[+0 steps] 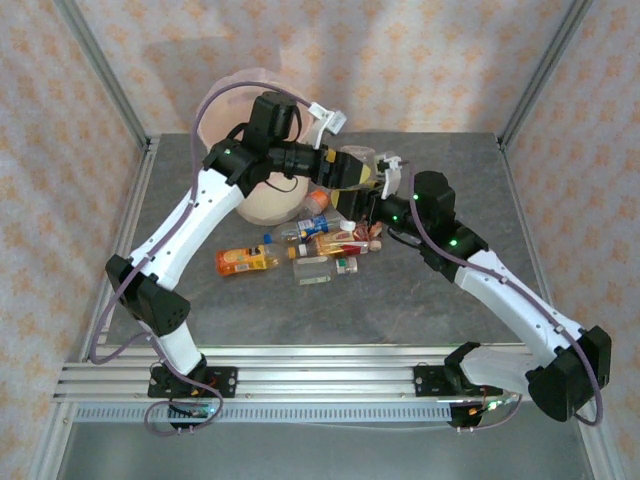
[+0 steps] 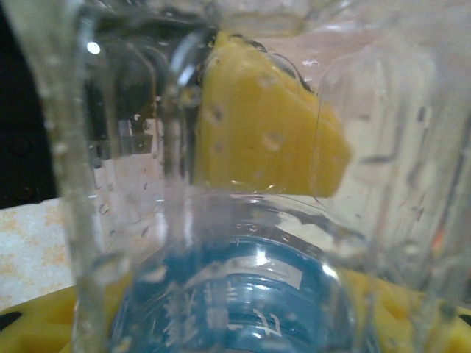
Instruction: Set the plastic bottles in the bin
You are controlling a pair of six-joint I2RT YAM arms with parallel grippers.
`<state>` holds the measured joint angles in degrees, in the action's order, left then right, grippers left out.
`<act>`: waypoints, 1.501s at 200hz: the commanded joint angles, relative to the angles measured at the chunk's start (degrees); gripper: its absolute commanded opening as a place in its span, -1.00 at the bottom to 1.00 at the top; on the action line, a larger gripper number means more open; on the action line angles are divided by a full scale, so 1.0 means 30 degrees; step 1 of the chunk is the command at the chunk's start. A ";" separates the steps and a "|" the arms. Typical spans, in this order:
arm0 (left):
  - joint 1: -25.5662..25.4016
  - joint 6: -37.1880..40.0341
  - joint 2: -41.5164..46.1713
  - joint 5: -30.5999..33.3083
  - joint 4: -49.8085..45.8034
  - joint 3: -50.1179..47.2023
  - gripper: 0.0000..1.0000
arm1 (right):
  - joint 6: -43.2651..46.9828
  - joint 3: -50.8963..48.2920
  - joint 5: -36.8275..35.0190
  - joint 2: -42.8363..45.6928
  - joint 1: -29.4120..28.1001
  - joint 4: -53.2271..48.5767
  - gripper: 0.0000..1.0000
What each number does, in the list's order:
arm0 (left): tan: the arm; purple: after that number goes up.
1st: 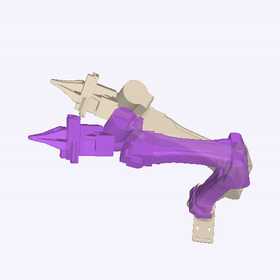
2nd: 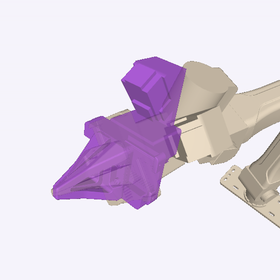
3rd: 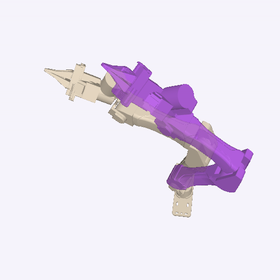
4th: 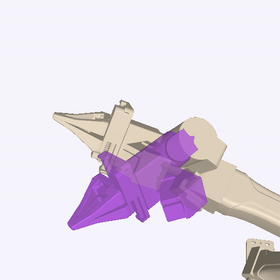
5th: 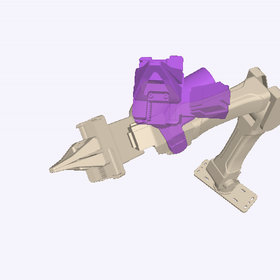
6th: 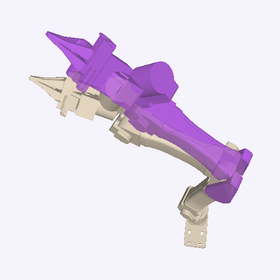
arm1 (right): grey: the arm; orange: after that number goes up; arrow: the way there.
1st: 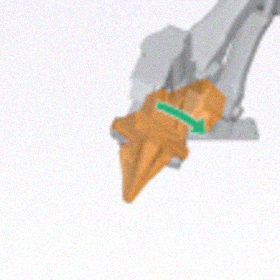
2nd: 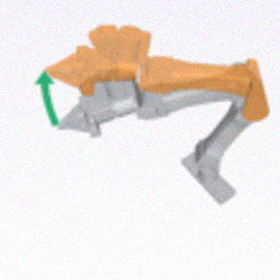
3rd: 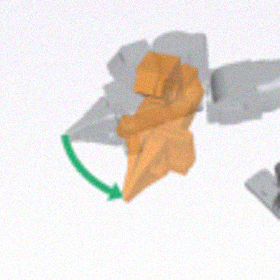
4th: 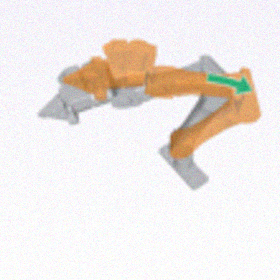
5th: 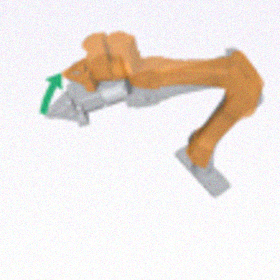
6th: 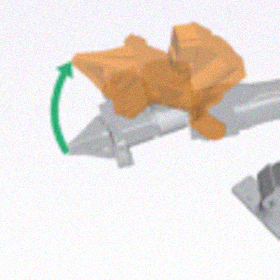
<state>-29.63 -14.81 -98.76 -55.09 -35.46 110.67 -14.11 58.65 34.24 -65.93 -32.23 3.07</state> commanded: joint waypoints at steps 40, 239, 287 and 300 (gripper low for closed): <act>-0.0271 -0.0219 -0.0125 -0.0885 0.0380 0.0861 0.46 | -0.0304 0.1147 0.0774 -0.0519 -0.0331 0.1380 -0.03; 0.0691 0.0230 0.1408 0.6049 -0.0279 0.2084 -0.24 | 0.0223 0.0666 -0.2932 0.1801 -0.0332 -0.2641 0.98; 0.3726 0.0904 0.0911 0.8825 -0.0618 0.4122 -0.28 | -0.0697 0.0927 -0.6135 0.2004 -0.0341 -0.4872 0.98; 0.4303 0.1676 0.0604 0.9974 -0.0760 0.4820 -0.29 | -0.0932 0.0906 -0.6629 0.1947 -0.0346 -0.5208 0.98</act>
<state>-19.66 -14.13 -97.58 -33.43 -36.86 121.16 -15.09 60.75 20.40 -60.27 -32.86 -8.47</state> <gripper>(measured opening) 0.525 0.990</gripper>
